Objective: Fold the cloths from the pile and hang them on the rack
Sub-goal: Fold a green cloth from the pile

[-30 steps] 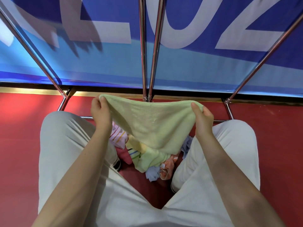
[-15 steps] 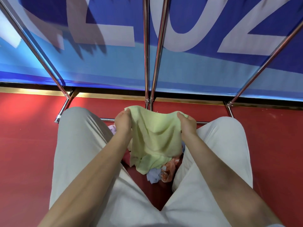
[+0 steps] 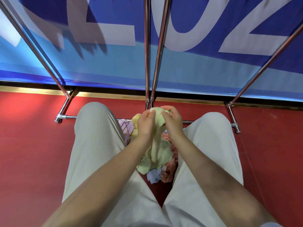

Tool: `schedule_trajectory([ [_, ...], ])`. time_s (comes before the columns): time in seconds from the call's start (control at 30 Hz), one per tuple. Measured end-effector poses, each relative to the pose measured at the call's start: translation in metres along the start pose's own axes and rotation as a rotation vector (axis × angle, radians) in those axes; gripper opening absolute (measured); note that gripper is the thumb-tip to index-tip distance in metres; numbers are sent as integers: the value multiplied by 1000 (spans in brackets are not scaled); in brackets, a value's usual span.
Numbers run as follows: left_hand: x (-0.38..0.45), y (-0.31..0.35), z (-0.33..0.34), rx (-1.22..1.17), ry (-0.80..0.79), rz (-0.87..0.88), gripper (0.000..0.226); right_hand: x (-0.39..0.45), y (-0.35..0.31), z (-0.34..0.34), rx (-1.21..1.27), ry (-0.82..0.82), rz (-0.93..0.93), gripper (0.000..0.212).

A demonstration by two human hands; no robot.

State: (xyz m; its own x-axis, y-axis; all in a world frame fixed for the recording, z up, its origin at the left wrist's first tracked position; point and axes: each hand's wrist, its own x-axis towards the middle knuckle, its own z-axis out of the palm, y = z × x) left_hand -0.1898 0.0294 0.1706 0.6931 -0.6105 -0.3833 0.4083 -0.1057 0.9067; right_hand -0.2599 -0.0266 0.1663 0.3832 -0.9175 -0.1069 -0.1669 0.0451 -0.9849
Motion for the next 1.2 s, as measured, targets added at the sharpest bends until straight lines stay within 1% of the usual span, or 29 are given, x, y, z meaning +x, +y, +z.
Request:
schedule_trajectory([
  [0.1, 5, 0, -3, -55, -10, -48, 19, 1, -2, -2, 61, -40, 28, 17],
  [0.2, 10, 4, -6, -142, 7, -82, 26, 2, -8, 0, 256, -117, 113, 29],
  [0.27, 13, 6, -8, -160, 25, -105, 31, 2, -11, 1, 327, -175, 109, 35],
  [0.33, 12, 8, -10, -179, 18, -123, 34, 1, -9, 0, 220, -200, 41, 32],
  [0.4, 9, 10, -10, -199, -6, -137, 34, 0, -7, -1, 83, -178, -45, 23],
  [0.47, 5, 12, -10, -203, -36, -136, 31, -1, -8, -3, 35, -144, -98, 15],
  [0.53, 4, 13, -10, -194, -53, -129, 28, 0, -8, -3, -19, -127, -147, 13],
  [0.67, 3, 11, -11, -100, -37, -51, 20, 4, -4, -3, -236, -47, -326, 6],
  [0.77, 4, 9, -10, -21, -31, 22, 18, 5, -6, -7, -232, -41, -379, 7],
  [0.87, 0, 10, -8, 4, -52, 49, 16, 2, -7, -7, -212, -51, -344, 8],
  [0.97, -3, 12, -4, 38, -85, 70, 21, 0, -7, -7, -186, 12, -293, 6],
  [1.07, -4, 13, -2, 57, -100, 73, 27, 2, -8, -8, -151, 71, -213, 8],
  [1.2, -10, 14, -3, 51, -199, 154, 19, 1, -10, -11, -92, 65, -163, 10],
])
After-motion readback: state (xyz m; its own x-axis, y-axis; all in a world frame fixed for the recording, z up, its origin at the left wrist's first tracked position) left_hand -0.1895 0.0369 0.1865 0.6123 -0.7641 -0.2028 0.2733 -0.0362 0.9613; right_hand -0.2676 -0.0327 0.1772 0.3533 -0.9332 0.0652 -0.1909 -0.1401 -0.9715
